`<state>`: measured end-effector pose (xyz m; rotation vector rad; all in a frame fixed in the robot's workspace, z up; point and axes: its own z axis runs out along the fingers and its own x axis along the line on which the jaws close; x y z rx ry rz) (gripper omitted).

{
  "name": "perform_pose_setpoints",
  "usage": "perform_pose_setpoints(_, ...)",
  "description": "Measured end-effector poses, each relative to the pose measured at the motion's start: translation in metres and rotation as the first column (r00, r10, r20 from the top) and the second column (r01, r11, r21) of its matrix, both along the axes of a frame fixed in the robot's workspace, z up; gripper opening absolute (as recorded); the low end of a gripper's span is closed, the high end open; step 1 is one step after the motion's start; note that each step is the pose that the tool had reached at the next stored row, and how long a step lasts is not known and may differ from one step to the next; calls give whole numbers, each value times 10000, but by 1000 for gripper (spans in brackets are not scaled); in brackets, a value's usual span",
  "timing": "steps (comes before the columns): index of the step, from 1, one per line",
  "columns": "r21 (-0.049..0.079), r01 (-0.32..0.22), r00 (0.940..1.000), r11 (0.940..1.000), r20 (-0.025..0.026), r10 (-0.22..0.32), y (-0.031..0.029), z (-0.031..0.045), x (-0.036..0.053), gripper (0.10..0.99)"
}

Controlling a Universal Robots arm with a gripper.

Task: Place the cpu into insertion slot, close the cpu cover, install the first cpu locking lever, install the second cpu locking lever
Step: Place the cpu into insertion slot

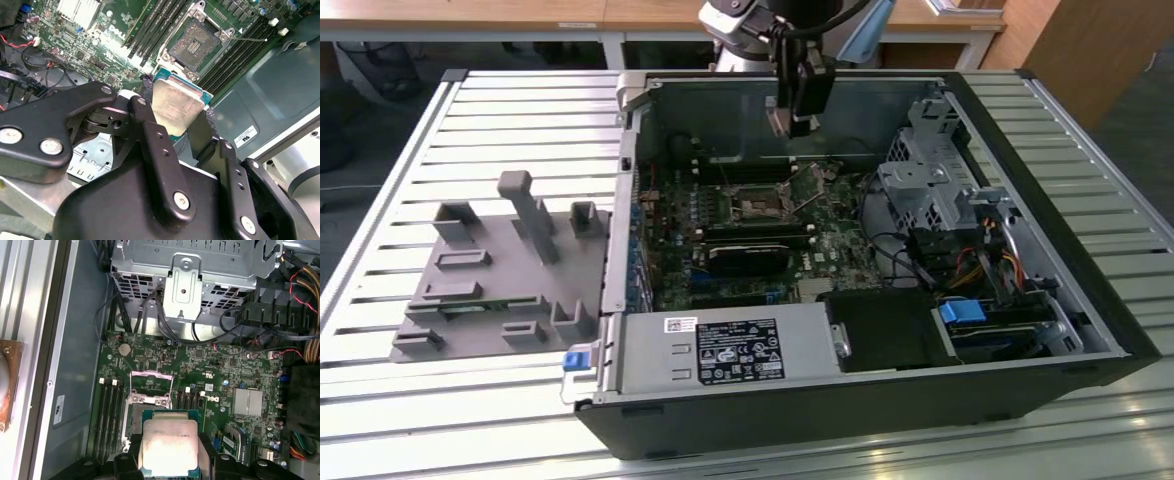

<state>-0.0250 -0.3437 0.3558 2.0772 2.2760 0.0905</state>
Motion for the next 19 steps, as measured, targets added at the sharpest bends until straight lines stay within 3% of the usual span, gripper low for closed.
perform_pose_setpoints(19,-1,283,9996,9996,-11,-283,1,-139,-26,529)
